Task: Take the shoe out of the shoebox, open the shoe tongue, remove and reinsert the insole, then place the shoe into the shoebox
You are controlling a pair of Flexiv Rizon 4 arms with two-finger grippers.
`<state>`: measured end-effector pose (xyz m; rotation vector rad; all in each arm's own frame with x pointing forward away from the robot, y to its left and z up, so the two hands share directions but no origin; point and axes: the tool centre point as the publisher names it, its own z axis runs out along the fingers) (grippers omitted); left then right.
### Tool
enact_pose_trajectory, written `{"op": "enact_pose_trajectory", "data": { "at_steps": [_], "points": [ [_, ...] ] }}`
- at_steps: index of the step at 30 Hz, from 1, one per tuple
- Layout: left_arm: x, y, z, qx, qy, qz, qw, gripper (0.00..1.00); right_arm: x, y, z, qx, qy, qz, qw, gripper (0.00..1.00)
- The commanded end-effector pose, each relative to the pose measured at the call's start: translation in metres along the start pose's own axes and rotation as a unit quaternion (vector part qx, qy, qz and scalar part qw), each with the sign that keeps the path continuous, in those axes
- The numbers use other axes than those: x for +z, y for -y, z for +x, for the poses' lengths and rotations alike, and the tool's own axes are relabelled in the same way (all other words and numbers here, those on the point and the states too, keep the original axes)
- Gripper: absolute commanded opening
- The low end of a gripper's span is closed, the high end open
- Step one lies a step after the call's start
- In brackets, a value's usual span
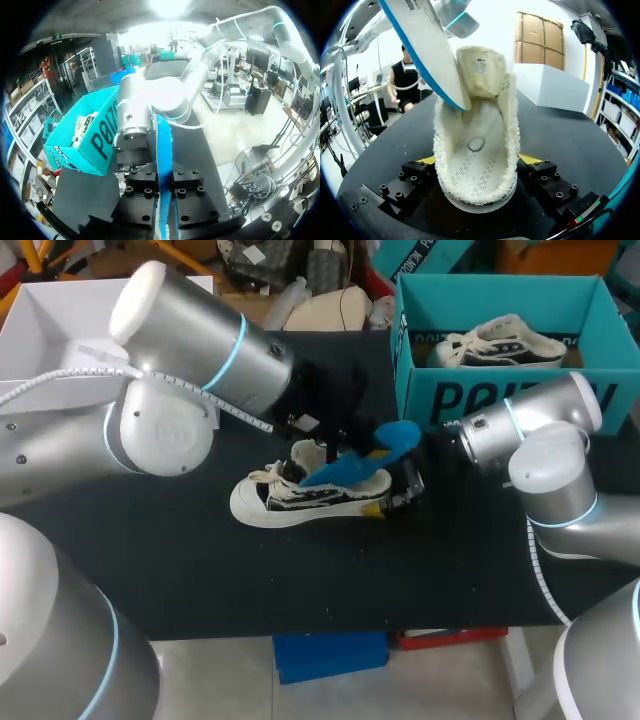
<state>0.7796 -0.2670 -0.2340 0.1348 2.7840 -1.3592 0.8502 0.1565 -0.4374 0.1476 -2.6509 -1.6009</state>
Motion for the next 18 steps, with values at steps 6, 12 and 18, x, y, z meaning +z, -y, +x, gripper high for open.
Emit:
{"op": "enact_pose_trajectory", "data": {
  "at_steps": [6,12,18],
  "points": [
    [-0.058,0.044,0.006,-0.004,-0.072,0.123,0.990,0.00,0.001,0.002,0.000,0.001,0.000,0.000,1.000,0.00],
    [-0.058,0.044,0.006,-0.004,-0.072,0.123,0.990,0.00,0.001,0.002,0.000,0.001,0.000,0.000,1.000,0.00],
    [-0.058,0.044,0.006,-0.004,-0.072,0.123,0.990,0.00,0.001,0.002,0.000,0.001,0.000,0.000,1.000,0.00]
  ]
}}
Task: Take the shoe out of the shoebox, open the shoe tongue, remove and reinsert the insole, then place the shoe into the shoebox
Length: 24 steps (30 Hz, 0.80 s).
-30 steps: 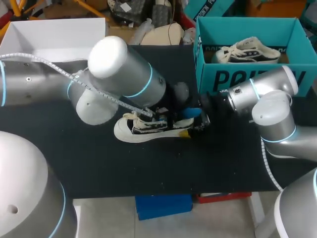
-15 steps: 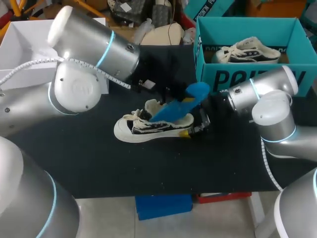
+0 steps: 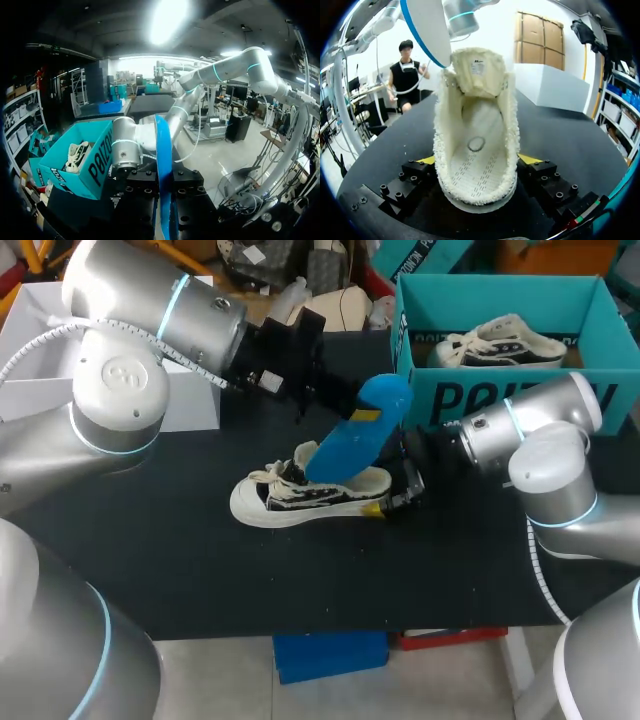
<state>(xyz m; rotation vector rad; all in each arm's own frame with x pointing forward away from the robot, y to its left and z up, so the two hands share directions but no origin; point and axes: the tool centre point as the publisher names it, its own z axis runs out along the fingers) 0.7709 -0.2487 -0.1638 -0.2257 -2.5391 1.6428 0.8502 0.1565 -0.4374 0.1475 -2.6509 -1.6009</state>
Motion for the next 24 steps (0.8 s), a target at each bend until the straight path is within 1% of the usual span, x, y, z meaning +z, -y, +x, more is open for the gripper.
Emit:
{"op": "enact_pose_trajectory", "data": {
  "at_steps": [1,6,7,8,10,11,12,19,22,24],
  "points": [
    [-0.001,0.000,0.001,0.001,0.002,0.000,1.000,0.00,0.001,0.002,0.000,0.001,0.000,0.000,1.000,0.00],
    [-0.001,0.000,0.001,0.001,0.002,0.000,1.000,0.00,0.001,0.002,0.000,0.001,0.000,0.000,1.000,0.00],
    [-0.002,-0.003,0.006,-0.058,-0.018,0.015,0.998,0.00,0.001,0.002,0.000,0.001,0.000,0.000,1.000,0.00],
    [-0.004,-0.001,0.011,-0.071,-0.028,0.034,0.996,0.00,0.001,0.002,0.000,0.001,0.000,0.000,1.000,0.00],
    [-0.008,0.007,0.018,-0.098,-0.034,0.043,0.994,0.00,0.001,0.002,0.000,0.001,0.000,0.000,1.000,0.00],
    [-0.011,0.014,0.019,-0.104,-0.039,0.063,0.992,0.00,0.001,0.002,0.000,0.001,0.000,0.000,1.000,0.00],
    [-0.014,0.022,0.020,-0.113,-0.038,0.074,0.990,0.00,0.001,0.002,0.000,0.001,0.000,0.000,1.000,0.00],
    [-0.037,0.079,0.034,-0.142,-0.040,0.140,0.979,0.00,0.001,0.002,0.000,0.001,0.000,0.000,1.000,0.00],
    [-0.044,0.102,0.043,-0.150,-0.048,0.162,0.974,0.00,0.001,0.002,0.000,0.001,0.000,0.000,1.000,0.00],
    [-0.047,0.116,0.049,-0.152,-0.058,0.170,0.972,0.00,0.001,0.002,0.000,0.001,0.000,0.000,1.000,0.00]
  ]
}}
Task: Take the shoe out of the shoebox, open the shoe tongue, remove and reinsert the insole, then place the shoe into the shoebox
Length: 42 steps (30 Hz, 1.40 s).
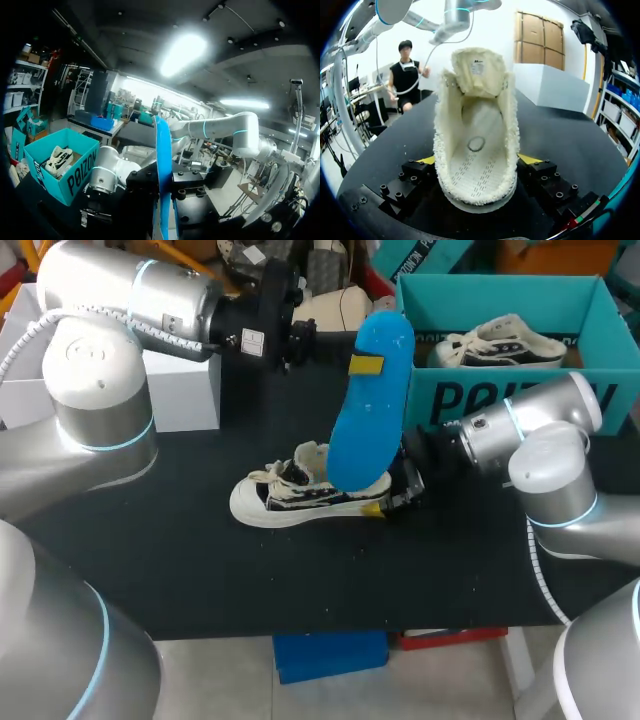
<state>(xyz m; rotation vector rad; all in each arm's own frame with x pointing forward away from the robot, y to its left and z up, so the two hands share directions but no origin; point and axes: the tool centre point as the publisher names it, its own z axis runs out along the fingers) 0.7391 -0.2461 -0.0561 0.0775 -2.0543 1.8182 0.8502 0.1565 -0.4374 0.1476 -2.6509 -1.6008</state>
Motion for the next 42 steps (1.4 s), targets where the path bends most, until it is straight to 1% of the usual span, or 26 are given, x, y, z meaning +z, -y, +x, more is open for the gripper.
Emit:
{"op": "enact_pose_trajectory", "data": {
  "at_steps": [1,4,5,7,8,10,12,13,15,16,18,19,21,23,30,32,39,40,41,42],
  "points": [
    [0.003,0.017,0.026,-0.005,0.001,0.012,1.000,0.00,0.001,0.002,0.000,0.001,0.000,0.000,1.000,0.00],
    [0.008,0.034,0.046,-0.006,-0.005,0.022,1.000,0.00,0.001,0.002,0.000,0.001,0.000,0.000,1.000,0.00],
    [0.008,0.037,0.049,-0.001,-0.001,0.022,1.000,0.00,0.001,0.002,0.000,0.001,0.000,0.000,1.000,0.00],
    [0.011,0.048,0.063,-0.006,-0.010,0.029,1.000,0.00,0.001,0.002,0.000,0.001,0.000,0.000,1.000,0.00],
    [0.012,0.051,0.066,-0.003,-0.010,0.028,1.000,0.00,0.001,0.002,0.000,0.001,0.000,0.000,1.000,0.00],
    [0.013,0.061,0.078,-0.005,-0.020,0.043,0.999,0.00,0.001,0.002,0.000,0.001,0.000,0.000,1.000,0.00],
    [0.014,0.068,0.084,0.006,-0.016,0.045,0.999,0.00,0.001,0.002,0.000,0.001,0.000,0.000,1.000,0.00],
    [0.015,0.074,0.091,-0.004,-0.032,0.057,0.998,0.00,0.001,0.002,0.000,0.001,0.000,0.000,1.000,0.00],
    [0.015,0.080,0.098,0.004,-0.031,0.062,0.998,0.00,0.001,0.002,0.000,0.001,0.000,0.000,1.000,0.00],
    [0.015,0.082,0.102,-0.003,-0.042,0.068,0.997,0.00,0.001,0.002,0.000,0.001,0.000,0.000,1.000,0.00],
    [0.016,0.086,0.111,0.003,-0.043,0.068,0.997,0.00,0.001,0.002,0.000,0.001,0.000,0.000,1.000,0.00],
    [0.016,0.088,0.115,-0.007,-0.062,0.076,0.995,0.00,0.001,0.002,0.000,0.001,0.000,0.000,1.000,0.00],
    [0.016,0.091,0.124,0.007,-0.054,0.069,0.996,0.00,0.001,0.002,0.000,0.001,0.000,0.000,1.000,0.00],
    [0.016,0.094,0.132,0.005,-0.064,0.070,0.995,0.00,0.001,0.002,0.000,0.001,0.000,0.000,1.000,0.00],
    [0.011,0.098,0.153,0.016,-0.069,0.083,0.994,0.00,0.001,0.002,0.000,0.001,0.000,0.000,1.000,0.00],
    [0.009,0.098,0.155,0.021,-0.062,0.088,0.994,0.00,0.001,0.002,0.000,0.001,0.000,0.000,1.000,0.00],
    [0.009,0.098,0.155,0.021,-0.062,0.088,0.994,0.00,0.001,0.002,0.000,0.001,0.000,0.000,1.000,0.00],
    [0.009,0.098,0.155,0.021,-0.062,0.088,0.994,0.00,0.001,0.002,-0.001,0.002,-0.002,0.002,1.000,0.13],
    [0.009,0.098,0.155,0.021,-0.062,0.088,0.994,0.00,0.001,0.002,-0.001,0.003,-0.003,0.003,1.000,0.20],
    [0.009,0.098,0.155,0.021,-0.062,0.088,0.994,0.00,0.000,0.003,-0.002,0.003,-0.005,0.005,1.000,0.32]
  ]
}}
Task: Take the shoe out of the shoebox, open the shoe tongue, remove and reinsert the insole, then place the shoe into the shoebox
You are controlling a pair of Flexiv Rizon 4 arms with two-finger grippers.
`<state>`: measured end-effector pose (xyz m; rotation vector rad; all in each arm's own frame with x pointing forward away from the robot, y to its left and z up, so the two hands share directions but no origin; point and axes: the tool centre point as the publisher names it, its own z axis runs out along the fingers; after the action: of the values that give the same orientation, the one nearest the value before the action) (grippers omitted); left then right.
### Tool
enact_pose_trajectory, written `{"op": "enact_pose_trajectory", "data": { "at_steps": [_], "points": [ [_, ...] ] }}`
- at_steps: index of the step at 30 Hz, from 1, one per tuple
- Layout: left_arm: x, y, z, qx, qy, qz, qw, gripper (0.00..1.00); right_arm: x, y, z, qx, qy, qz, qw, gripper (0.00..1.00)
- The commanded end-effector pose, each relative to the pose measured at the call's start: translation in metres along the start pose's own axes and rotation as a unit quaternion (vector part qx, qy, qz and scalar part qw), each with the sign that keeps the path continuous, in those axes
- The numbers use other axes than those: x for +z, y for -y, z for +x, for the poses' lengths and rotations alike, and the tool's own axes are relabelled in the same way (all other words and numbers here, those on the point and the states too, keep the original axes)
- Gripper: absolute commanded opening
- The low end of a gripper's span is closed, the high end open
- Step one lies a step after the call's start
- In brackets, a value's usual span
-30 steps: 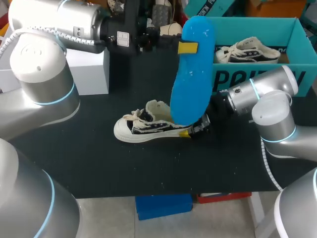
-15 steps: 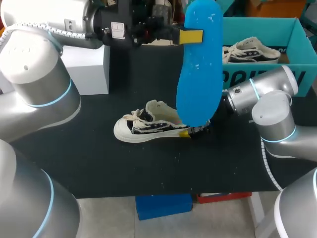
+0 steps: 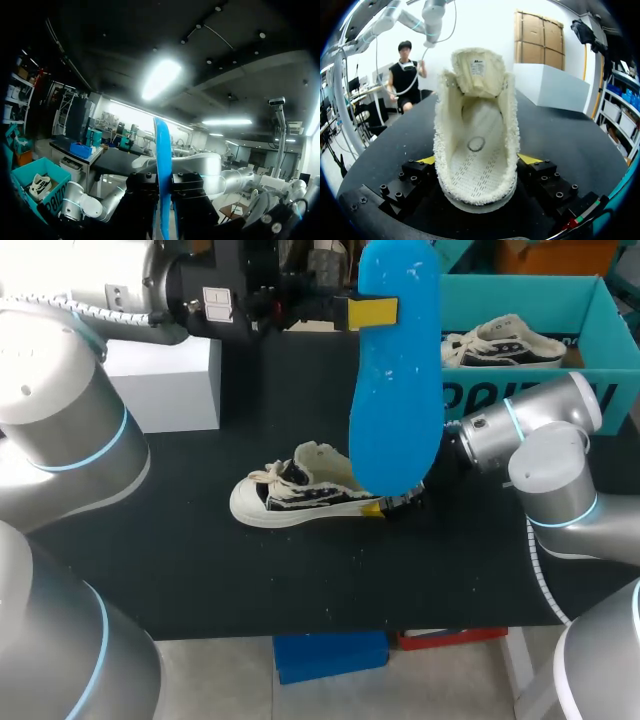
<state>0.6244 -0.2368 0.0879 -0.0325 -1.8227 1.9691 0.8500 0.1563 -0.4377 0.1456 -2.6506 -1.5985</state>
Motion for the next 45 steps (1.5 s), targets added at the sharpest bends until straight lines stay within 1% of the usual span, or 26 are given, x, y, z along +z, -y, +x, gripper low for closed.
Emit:
{"op": "enact_pose_trajectory", "data": {
  "at_steps": [1,2,8,13,18,20,24,27,30,38,43,45],
  "points": [
    [0.000,-0.002,0.001,0.001,0.002,0.002,1.000,0.00,-0.001,0.002,-0.003,0.007,-0.005,0.013,1.000,0.65],
    [0.000,-0.002,0.001,0.001,0.002,0.002,1.000,0.00,-0.004,0.001,-0.004,0.006,-0.005,0.015,1.000,1.00],
    [0.000,-0.002,0.001,0.001,0.002,0.002,1.000,0.00,-0.022,-0.001,-0.007,0.012,-0.009,0.043,0.999,1.00],
    [0.000,-0.002,0.001,0.001,0.002,0.002,1.000,0.00,-0.035,-0.003,-0.006,0.031,-0.019,0.094,0.995,1.00],
    [0.000,-0.002,0.001,0.001,0.002,0.002,1.000,0.00,-0.045,-0.006,-0.003,0.047,-0.020,0.161,0.986,1.00],
    [0.000,-0.002,0.001,0.001,0.002,0.002,1.000,0.00,-0.049,-0.010,-0.003,0.042,-0.021,0.200,0.979,1.00],
    [0.000,-0.002,0.001,0.001,0.002,0.002,1.000,0.00,-0.054,-0.019,-0.003,0.026,-0.015,0.264,0.964,1.00],
    [0.000,-0.002,0.001,0.001,0.002,0.002,1.000,0.00,-0.055,-0.024,-0.002,0.021,-0.015,0.305,0.952,1.00],
    [0.000,-0.002,0.001,0.001,0.002,0.002,1.000,0.00,-0.055,-0.028,-0.003,0.015,-0.012,0.337,0.941,1.00],
    [0.000,-0.002,0.001,0.001,0.002,0.002,1.000,0.00,-0.051,-0.037,-0.005,0.001,-0.006,0.409,0.912,1.00],
    [0.000,-0.002,0.001,0.001,0.002,0.002,1.000,0.00,-0.045,-0.040,-0.005,-0.013,-0.009,0.440,0.898,1.00],
    [0.000,-0.002,0.001,0.001,0.002,0.002,1.000,0.00,-0.043,-0.041,-0.005,-0.014,-0.007,0.444,0.896,1.00]
  ]
}}
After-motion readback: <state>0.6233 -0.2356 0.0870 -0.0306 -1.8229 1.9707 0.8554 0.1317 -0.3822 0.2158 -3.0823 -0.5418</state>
